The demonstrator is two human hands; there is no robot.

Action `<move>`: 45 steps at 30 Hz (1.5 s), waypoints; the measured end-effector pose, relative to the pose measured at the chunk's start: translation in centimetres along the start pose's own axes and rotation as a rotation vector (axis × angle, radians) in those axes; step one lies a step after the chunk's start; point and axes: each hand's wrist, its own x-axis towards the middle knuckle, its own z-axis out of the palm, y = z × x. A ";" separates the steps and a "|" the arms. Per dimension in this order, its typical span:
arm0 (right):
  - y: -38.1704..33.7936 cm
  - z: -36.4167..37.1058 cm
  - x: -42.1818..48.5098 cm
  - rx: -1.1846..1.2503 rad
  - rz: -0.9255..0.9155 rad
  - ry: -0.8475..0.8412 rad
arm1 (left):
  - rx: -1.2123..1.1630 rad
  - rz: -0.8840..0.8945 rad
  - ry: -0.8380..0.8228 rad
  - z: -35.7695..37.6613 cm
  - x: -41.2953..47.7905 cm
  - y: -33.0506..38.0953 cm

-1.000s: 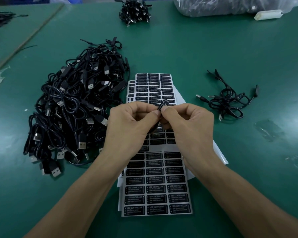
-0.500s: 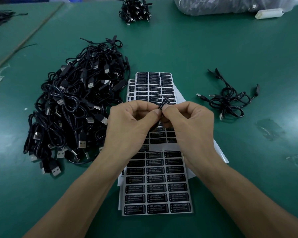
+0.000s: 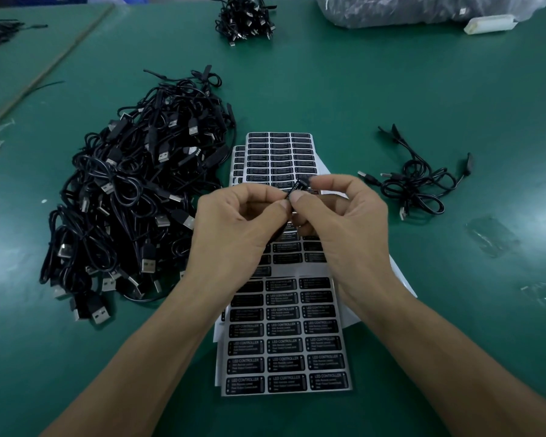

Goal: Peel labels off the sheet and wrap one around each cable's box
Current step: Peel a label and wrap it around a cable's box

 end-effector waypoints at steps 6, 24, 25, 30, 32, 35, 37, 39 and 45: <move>-0.2 -0.3 0.2 0.004 -0.057 -0.062 | 0.059 0.066 -0.039 -0.4 0.0 -0.2; -0.1 -0.1 -0.5 -0.373 -0.223 -0.290 | 0.229 0.401 0.155 -1.1 0.3 0.8; 0.1 0.0 -0.6 -0.495 -0.292 -0.331 | 0.218 0.430 0.176 -1.2 0.3 1.0; 0.6 0.9 -1.1 -0.664 -0.461 -0.453 | 0.179 0.498 0.170 -1.0 0.0 1.2; 0.8 1.0 -1.0 -0.623 -0.490 -0.426 | 0.127 0.469 0.153 -0.7 -0.2 1.2; 0.8 1.0 -0.9 -0.548 -0.485 -0.394 | -0.017 0.429 0.197 -1.2 0.0 1.7; 0.9 1.0 -1.1 -0.491 -0.464 -0.403 | -0.071 0.415 0.278 -1.9 0.5 1.8; 0.7 1.1 -1.4 -0.393 -0.407 -0.424 | -0.108 0.390 0.348 -2.5 0.7 1.9; -1.2 0.2 -1.0 -0.095 -0.274 -0.283 | -0.261 0.247 0.531 -4.0 1.5 2.1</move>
